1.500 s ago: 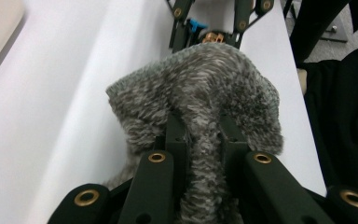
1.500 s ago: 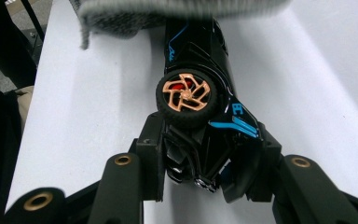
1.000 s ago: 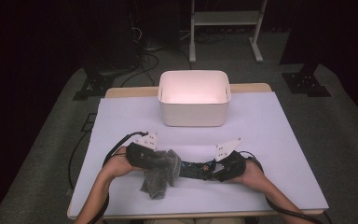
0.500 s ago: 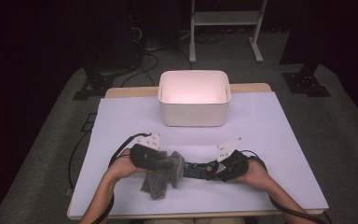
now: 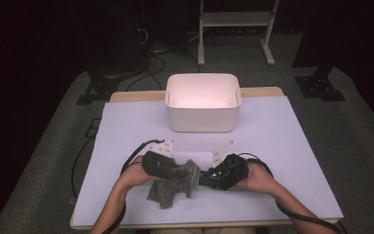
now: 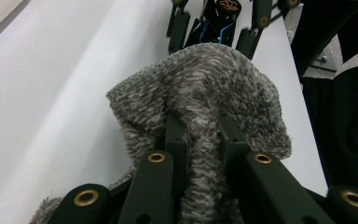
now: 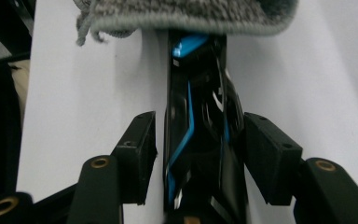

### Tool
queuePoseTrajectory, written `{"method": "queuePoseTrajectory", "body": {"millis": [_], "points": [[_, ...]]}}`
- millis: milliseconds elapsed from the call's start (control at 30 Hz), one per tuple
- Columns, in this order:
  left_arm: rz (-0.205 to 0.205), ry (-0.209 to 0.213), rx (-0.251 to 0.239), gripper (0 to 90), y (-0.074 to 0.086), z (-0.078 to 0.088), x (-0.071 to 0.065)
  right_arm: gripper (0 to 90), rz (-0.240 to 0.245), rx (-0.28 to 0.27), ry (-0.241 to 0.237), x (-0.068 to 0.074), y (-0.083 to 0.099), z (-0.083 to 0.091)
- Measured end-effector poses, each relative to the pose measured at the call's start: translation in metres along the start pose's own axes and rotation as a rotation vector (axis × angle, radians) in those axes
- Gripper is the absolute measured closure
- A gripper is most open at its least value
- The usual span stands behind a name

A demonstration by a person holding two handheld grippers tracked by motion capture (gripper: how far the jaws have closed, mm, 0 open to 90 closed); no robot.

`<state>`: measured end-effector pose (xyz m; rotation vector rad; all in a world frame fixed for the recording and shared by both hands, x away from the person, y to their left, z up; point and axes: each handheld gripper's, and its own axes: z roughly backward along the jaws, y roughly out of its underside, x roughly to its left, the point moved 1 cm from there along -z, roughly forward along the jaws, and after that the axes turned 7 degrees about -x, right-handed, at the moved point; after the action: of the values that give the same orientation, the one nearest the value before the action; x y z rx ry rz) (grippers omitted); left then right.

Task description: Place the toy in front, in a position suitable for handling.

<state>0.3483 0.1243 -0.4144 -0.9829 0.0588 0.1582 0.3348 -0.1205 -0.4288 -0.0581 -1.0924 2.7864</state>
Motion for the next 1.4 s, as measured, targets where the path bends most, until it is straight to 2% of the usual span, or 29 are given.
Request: {"method": "queuePoseTrajectory", "body": {"millis": [133,233,367,500,600,700,800,967,1033,1100,1133,1400], "points": [[0.006,0.001,-0.008,78.5,0.001,0.000,0.000,53.3,0.022,0.058,0.002,-0.003,-0.009,-0.010],[0.008,-0.002,-0.018,78.5,0.003,0.001,0.001,54.6,0.038,0.063,0.006,-0.004,-0.011,-0.012],[0.016,-0.011,-0.024,78.4,0.009,0.005,-0.001,55.3,0.025,0.023,0.005,-0.005,-0.006,-0.010],[0.055,-0.027,-0.027,78.4,0.021,0.012,0.002,55.2,0.002,-0.023,0.000,-0.008,-0.003,-0.008],[0.061,-0.031,-0.036,78.4,0.022,0.015,0.002,55.2,-0.025,-0.075,-0.009,-0.010,-0.003,-0.006],[0.033,-0.040,-0.063,78.5,0.009,0.021,0.001,55.3,-0.044,-0.124,-0.018,-0.012,-0.006,-0.007],[0.000,-0.068,-0.062,78.5,-0.009,0.032,-0.002,55.3,-0.036,-0.155,-0.007,-0.013,-0.013,-0.008],[-0.043,-0.084,-0.082,78.5,-0.034,0.053,-0.007,55.5,-0.063,-0.272,-0.034,-0.015,-0.024,-0.006],[-0.070,-0.078,-0.070,78.6,-0.042,0.052,-0.010,55.5,-0.063,-0.281,-0.043,-0.015,-0.025,-0.008],[-0.092,-0.073,-0.051,78.5,-0.047,0.047,-0.011,55.4,-0.057,-0.266,-0.037,-0.013,-0.023,-0.010],[-0.081,-0.063,-0.067,78.4,-0.048,0.046,-0.011,55.4,-0.052,-0.276,-0.035,-0.013,-0.021,-0.010],[-0.094,-0.044,-0.052,77.9,-0.054,0.034,-0.010,55.3,-0.061,-0.266,-0.015,-0.011,-0.007,0.006]]}}
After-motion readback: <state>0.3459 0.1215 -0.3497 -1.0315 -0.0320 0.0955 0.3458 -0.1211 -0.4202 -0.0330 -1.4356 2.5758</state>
